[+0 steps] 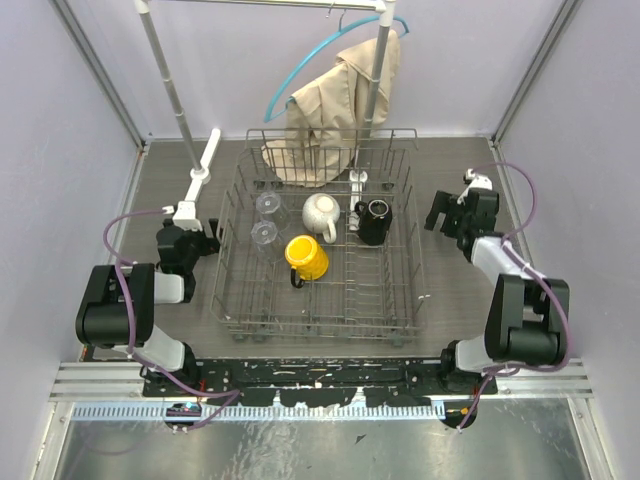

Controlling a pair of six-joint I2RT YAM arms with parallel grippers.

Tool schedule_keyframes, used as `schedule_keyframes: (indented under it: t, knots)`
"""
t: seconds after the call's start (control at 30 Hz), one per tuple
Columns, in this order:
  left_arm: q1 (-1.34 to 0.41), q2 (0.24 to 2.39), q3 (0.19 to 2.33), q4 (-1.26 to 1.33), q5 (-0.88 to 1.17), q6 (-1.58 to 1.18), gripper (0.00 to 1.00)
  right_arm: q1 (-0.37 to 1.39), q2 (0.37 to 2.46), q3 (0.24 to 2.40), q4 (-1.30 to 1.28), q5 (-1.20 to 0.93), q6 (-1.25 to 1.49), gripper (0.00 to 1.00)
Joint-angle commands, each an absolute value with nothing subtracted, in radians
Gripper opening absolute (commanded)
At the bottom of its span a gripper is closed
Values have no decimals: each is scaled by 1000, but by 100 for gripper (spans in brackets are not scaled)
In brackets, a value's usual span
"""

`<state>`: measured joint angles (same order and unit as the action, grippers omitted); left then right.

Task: Load the cups into the dish rack

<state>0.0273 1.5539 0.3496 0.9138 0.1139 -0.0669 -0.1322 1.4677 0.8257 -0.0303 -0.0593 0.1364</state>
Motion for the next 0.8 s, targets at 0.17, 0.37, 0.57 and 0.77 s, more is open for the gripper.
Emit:
schedule_keyframes:
  t: [0.17, 0.37, 0.57, 0.77]
  knots:
    - [29, 1549, 368, 917, 132, -46, 98, -132, 1273, 405, 607, -77, 81, 100]
    - [30, 1548, 368, 916, 132, -46, 98, -129, 1345, 219, 1039, -120, 83, 100]
    - [30, 1548, 368, 916, 132, -46, 98, -109, 1486, 54, 1473, -43, 96, 100]
    - [30, 1549, 368, 917, 132, -46, 98, -74, 1530, 126, 1353, -16, 66, 100]
